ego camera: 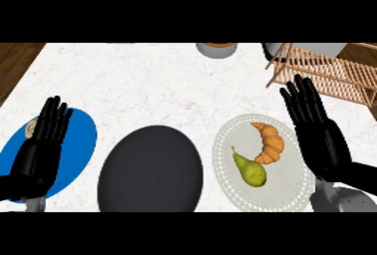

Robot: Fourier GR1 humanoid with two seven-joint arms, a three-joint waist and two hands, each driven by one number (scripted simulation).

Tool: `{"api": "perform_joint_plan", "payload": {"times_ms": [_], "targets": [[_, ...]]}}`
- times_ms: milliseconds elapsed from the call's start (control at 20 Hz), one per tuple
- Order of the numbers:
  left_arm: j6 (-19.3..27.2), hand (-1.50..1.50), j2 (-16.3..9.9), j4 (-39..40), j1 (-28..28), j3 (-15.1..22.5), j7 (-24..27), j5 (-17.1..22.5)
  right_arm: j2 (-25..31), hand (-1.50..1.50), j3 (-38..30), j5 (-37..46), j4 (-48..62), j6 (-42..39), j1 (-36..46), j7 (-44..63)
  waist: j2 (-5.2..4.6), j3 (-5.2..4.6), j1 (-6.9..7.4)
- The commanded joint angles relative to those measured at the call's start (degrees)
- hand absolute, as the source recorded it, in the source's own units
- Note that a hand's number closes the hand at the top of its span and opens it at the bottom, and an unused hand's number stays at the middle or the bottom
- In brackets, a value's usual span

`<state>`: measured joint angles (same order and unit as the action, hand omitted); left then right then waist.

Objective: Pick the croissant from the placemat and place it in the tiered shelf

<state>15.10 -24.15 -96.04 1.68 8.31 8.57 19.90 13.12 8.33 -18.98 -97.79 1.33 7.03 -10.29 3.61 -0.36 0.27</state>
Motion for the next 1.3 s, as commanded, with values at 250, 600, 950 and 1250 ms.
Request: {"api": "perform_joint_plan", "payload": {"times_ms": [250, 600, 950, 1250], "targets": [[0.45, 0.0, -1.47, 10.83, 5.94, 0.17, -12.47, 2.56, 16.19, 1.5, -19.28, 9.04, 4.79, 8.58, -5.09, 0.34, -4.61, 0.28, -4.87], [-4.15, 0.0, 0.25, 19.37, -5.15, 1.39, -21.27, 4.99, 15.57, -1.5, -21.63, 10.88, 22.11, 9.05, -11.54, 1.31, -3.86, 0.39, -1.22], [-3.66, 0.0, 1.0, 17.48, -3.19, 1.25, -21.91, 2.44, 22.83, -1.5, -18.76, 9.03, 6.11, -4.61, -18.13, 9.47, -3.48, 0.3, -0.91], [-4.51, 0.0, 2.62, 16.58, -2.76, 2.2, -22.73, 1.7, 24.24, -1.5, -13.52, 12.03, -6.19, -4.17, -16.78, 25.66, -3.57, 0.28, -0.15]]}}
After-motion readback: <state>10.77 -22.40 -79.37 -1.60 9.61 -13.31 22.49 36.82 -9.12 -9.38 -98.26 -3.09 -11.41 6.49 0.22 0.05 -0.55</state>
